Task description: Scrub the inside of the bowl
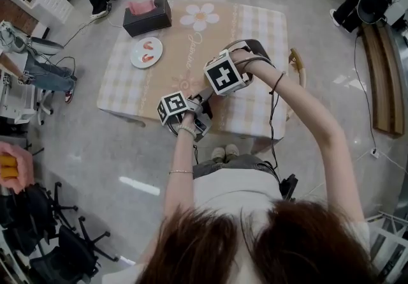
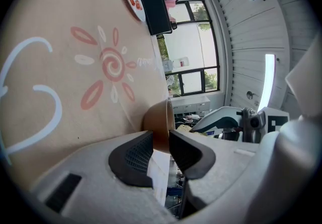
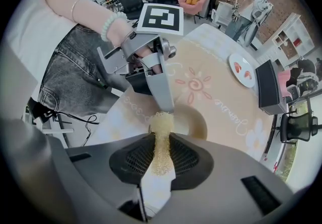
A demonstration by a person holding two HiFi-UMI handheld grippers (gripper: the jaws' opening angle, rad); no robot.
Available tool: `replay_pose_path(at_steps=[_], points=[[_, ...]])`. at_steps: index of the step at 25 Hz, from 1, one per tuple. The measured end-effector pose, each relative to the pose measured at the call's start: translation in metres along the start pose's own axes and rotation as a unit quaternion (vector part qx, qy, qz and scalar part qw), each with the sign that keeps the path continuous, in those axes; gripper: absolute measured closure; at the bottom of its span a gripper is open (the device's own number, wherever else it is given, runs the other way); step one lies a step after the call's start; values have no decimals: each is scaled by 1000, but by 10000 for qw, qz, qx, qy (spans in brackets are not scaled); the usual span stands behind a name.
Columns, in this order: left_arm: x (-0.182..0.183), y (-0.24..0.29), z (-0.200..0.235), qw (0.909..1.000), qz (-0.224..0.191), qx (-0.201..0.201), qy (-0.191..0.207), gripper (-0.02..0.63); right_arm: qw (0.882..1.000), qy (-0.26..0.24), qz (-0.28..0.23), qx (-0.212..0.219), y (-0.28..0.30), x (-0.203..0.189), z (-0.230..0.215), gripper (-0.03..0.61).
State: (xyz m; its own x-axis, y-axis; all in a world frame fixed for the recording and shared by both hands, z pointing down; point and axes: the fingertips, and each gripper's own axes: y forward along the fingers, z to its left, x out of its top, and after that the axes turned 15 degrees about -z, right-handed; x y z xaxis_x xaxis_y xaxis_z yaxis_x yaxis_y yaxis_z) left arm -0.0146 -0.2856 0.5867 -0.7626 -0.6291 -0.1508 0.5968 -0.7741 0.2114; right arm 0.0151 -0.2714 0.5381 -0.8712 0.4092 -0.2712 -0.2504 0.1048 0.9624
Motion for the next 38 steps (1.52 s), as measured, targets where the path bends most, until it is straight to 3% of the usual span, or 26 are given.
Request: replay_pose_path(at_steps=[7, 18, 23, 38], points=[[-4, -1, -2, 9998, 192, -100, -26, 506, 9999, -58, -125, 43, 1, 2, -6, 500], [-5, -1, -2, 9995, 259, -155, -99, 506, 9991, -427, 46, -13, 0, 0, -24, 500], [0, -3, -3, 9997, 181, -147, -110, 506, 9982, -582, -141, 81, 2, 13, -26, 500], [-4, -4, -5, 9994, 267, -160, -134, 506, 9981, -569, -111, -213, -4, 12, -43, 500]])
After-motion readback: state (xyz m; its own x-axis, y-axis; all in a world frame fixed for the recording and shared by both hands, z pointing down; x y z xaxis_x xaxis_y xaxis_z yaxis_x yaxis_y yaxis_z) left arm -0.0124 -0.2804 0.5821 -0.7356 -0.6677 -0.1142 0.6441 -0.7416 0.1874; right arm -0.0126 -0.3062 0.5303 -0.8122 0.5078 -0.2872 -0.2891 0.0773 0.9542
